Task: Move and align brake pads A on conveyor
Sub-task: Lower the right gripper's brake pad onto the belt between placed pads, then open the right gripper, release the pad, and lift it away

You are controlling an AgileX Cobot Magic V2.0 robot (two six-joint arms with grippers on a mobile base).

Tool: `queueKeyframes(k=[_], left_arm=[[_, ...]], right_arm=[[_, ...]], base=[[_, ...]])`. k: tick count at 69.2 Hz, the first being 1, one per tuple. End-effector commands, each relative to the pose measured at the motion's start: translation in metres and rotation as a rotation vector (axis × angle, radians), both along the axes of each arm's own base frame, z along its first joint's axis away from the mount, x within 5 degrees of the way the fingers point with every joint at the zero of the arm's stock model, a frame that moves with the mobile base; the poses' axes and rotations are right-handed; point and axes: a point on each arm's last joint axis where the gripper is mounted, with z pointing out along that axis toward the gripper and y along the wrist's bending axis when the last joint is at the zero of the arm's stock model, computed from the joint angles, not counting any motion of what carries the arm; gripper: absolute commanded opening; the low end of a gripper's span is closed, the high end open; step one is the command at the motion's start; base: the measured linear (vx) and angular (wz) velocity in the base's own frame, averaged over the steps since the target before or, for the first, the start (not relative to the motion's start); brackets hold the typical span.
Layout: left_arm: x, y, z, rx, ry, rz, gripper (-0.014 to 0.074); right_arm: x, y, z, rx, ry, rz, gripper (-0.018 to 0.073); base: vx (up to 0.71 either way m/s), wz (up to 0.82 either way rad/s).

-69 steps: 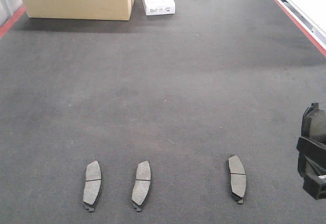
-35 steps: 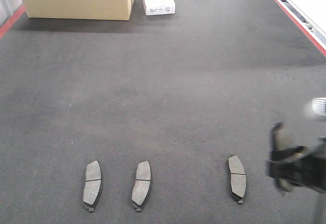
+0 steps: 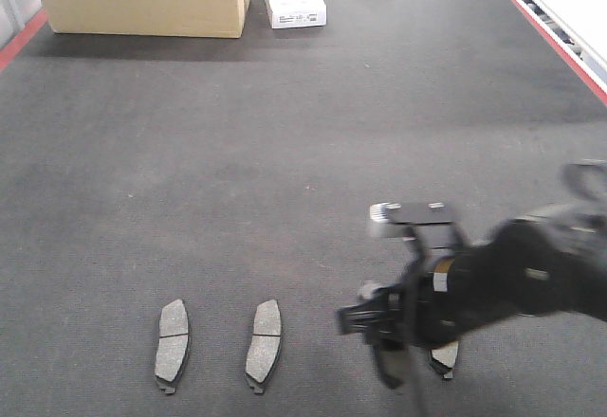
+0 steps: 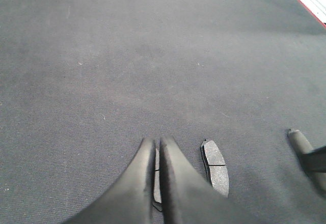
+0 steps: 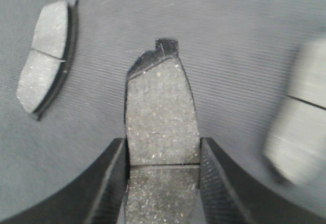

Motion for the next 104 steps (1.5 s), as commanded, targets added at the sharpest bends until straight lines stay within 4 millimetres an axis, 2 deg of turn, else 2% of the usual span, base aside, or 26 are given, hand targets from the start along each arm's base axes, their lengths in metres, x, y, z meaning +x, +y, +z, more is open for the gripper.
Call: queueKeyframes(k=[1, 11, 26, 50, 69, 77, 86, 104], left_arm=[[0.002, -0.002, 0.012, -0.023, -0.069, -0.017, -0.0006], [0.002, -0.002, 0.012, -0.023, -0.069, -0.017, -0.0006], [0.002, -0.002, 0.012, -0.023, -0.069, -0.017, -0.0006], [0.002, -0.002, 0.012, -0.023, -0.069, -0.017, -0.0006], [0.002, -0.002, 0.012, -0.023, -0.069, -0.017, -0.0006], [0.002, -0.002, 0.012, -0.023, -0.069, -0.017, -0.0006], [0.002, -0.002, 0.012, -0.023, -0.069, -0.017, -0.0006], [0.002, -0.002, 0.012, -0.023, -0.069, -0.017, -0.0006]], right_arm=[[0.018, 0.014, 0.009, 0.058, -0.060, -0.037, 0.0036], [0.033, 0.024, -0.004, 0.056, -0.025, -0.077, 0.0047], [0.037, 0.026, -0.021, 0.036, 0.033, -0.116, 0.0104], [0.039, 0.026, -0.021, 0.039, 0.021, -0.121, 0.0334], [0.039, 0.026, -0.021, 0.043, 0.011, -0.119, 0.0353], [0.037, 0.025, -0.012, 0.053, -0.015, -0.105, 0.0344], [0.030, 0.016, 0.011, 0.032, -0.084, -0.078, 0.0300], [0.016, -0.015, 0.054, -0.113, -0.234, -0.129, 0.0142]], base=[[0.00, 0.00], [0.00, 0.00], [0.00, 0.00], [0.00, 0.00], [0.00, 0.00], [0.00, 0.00], [0.00, 0.00], [0.00, 0.00]])
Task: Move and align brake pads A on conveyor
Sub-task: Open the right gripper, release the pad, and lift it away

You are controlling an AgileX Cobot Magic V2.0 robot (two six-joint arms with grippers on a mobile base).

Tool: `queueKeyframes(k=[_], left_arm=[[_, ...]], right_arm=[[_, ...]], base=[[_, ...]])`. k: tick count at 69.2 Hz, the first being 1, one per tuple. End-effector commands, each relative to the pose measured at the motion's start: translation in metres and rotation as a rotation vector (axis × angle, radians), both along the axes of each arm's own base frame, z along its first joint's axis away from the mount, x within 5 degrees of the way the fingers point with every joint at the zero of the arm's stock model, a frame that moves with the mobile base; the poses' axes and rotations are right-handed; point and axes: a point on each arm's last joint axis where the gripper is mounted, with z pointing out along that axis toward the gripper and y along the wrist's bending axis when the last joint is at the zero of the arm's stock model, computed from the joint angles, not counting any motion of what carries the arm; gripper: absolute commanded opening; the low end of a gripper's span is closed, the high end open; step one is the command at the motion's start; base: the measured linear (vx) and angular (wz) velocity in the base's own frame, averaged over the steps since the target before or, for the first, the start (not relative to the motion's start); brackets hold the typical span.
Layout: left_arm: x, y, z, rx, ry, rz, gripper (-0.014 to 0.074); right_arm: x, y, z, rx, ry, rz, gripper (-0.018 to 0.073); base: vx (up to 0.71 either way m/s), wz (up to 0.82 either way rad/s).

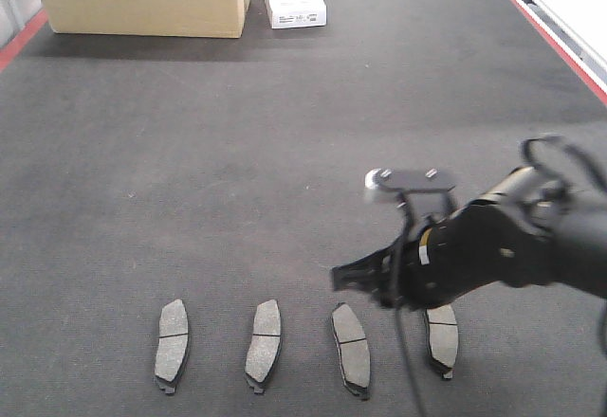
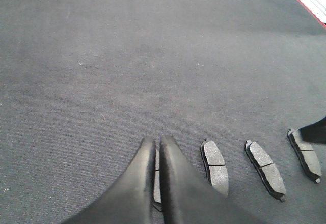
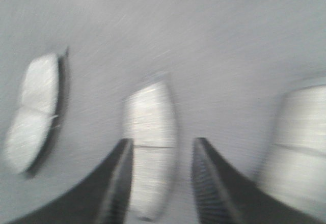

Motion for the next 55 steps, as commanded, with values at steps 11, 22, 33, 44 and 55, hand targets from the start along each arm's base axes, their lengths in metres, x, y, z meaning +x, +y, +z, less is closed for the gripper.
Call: queueKeyframes(k=[11, 22, 33, 44, 55], left_arm=[[0.002, -0.002, 0.012, -0.023, -0.069, -0.017, -0.0006], [0.002, -0.002, 0.012, -0.023, -0.069, -0.017, -0.0006], [0.002, -0.002, 0.012, -0.023, -0.069, -0.017, -0.0006], [0.002, -0.002, 0.012, -0.023, -0.069, -0.017, -0.0006], [0.002, -0.002, 0.012, -0.023, -0.069, -0.017, -0.0006]], right_arm=[[-0.017, -0.024, 0.047, -0.059, -0.127, -0.013, -0.0015], [-0.045, -0.040, 0.048, -0.009, -0.180, -0.015, -0.0003], [-0.081, -0.063, 0.038, 0.012, -0.188, -0.035, -0.0003], [-0.112, -0.083, 0.035, 0.047, -0.231, -0.053, -0.0003], [-0.140, -0.101, 0.038, 0.091, -0.370, -0.019, -0.0003]], base=[[0.00, 0.00], [0.00, 0.00], [0.00, 0.00], [0.00, 0.00], [0.00, 0.00]])
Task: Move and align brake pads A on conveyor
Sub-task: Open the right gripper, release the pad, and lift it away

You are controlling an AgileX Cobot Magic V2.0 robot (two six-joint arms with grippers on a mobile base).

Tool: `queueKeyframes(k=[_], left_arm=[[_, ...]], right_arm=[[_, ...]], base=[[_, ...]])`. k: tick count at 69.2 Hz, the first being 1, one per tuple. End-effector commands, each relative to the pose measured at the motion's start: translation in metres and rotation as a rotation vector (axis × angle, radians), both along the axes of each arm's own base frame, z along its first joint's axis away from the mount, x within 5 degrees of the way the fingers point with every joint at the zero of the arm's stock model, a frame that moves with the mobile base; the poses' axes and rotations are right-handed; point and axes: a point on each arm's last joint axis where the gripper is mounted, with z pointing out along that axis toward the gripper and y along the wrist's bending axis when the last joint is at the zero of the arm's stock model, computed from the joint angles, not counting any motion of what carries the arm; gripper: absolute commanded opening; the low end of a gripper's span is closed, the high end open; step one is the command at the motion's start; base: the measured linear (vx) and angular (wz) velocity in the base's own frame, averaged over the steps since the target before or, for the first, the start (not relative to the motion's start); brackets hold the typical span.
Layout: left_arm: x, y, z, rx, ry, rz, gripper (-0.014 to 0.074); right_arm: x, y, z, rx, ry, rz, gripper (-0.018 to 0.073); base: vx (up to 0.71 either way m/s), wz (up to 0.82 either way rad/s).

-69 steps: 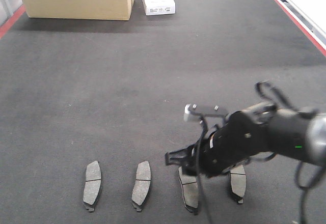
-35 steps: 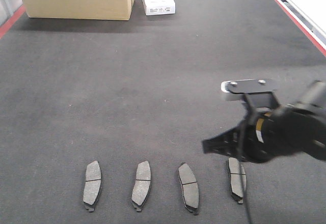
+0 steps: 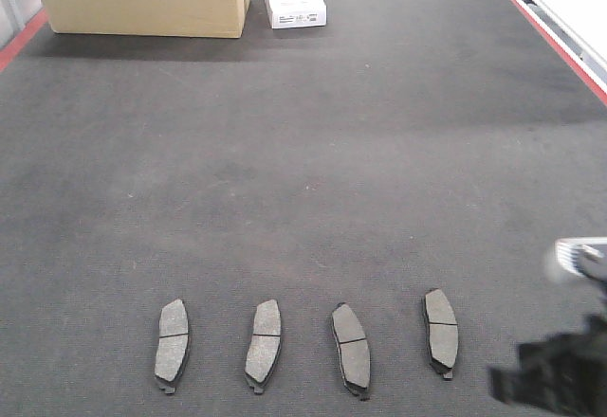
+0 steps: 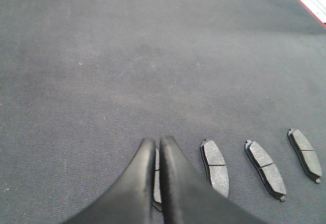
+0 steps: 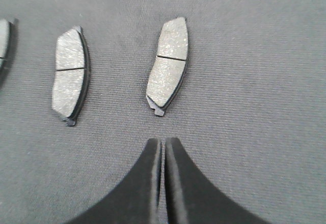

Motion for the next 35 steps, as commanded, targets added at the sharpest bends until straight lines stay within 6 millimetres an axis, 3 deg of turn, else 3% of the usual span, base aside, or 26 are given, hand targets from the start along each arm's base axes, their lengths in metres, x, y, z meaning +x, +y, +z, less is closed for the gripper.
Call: queueKeyframes(k=[1, 17, 35], left_arm=[[0.002, -0.002, 0.012, -0.023, -0.069, -0.017, -0.0006], [0.002, -0.002, 0.012, -0.023, -0.069, -0.017, -0.0006], [0.002, -0.002, 0.012, -0.023, -0.069, -0.017, -0.0006]], right_arm=[[-0.010, -0.008, 0.012, 0.031, -0.163, 0.041, -0.0003], [-0.039, -0.030, 0.006, 0.038, -0.313, 0.051, -0.0003], [-0.050, -0.040, 0.013, 0.052, -0.410, 0.045, -0.0003]], base=[[0.00, 0.00], [0.00, 0.00], [0.00, 0.00]])
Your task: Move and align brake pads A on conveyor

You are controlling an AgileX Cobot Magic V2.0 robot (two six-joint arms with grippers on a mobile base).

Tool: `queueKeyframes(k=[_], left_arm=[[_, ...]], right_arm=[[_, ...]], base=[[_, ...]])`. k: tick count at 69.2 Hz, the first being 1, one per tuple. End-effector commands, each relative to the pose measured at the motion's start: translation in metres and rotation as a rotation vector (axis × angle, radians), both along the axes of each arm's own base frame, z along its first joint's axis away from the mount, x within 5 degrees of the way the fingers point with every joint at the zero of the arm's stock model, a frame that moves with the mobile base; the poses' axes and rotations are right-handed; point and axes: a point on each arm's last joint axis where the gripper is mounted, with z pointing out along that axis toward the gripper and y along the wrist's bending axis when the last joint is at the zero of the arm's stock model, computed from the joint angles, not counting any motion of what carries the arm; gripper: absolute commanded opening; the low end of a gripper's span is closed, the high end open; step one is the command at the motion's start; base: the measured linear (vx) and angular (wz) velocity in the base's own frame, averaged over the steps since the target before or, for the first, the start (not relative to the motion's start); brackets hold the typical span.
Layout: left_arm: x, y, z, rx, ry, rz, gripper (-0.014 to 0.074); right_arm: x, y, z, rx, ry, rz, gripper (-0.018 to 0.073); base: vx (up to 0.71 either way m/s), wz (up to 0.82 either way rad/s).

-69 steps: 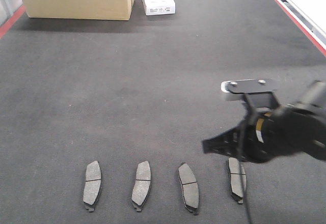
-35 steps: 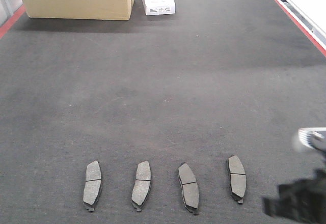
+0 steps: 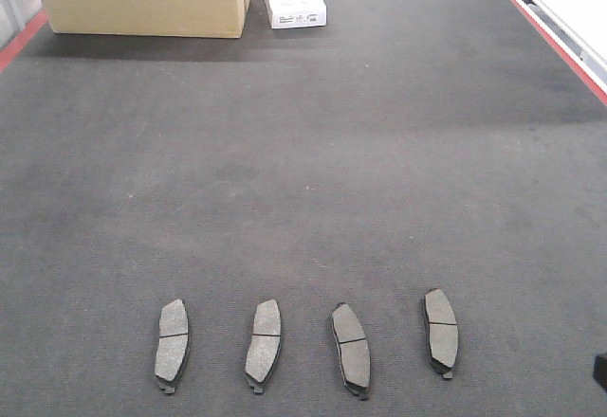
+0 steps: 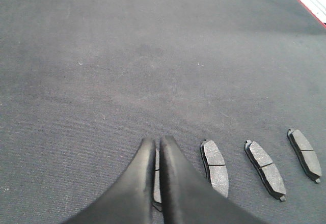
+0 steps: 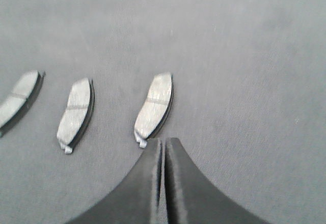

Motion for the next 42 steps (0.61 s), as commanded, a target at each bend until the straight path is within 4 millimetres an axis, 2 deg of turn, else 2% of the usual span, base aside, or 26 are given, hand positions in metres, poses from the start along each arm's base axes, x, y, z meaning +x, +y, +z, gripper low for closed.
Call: queueKeyframes(k=[1, 42], left_arm=[[0.0021, -0.0019, 0.0116, -0.023, -0.069, -0.017, -0.0006], [0.0021, -0.0019, 0.0116, -0.023, -0.069, -0.017, -0.0006]], right_arm=[[0.0024, 0.0010, 0.0129, 0.002, -0.089, 0.020, -0.0003], [0.0023, 0.0011, 0.0127, 0.004, -0.086, 0.020, -0.0003]], base=[[0.00, 0.00], [0.00, 0.00]])
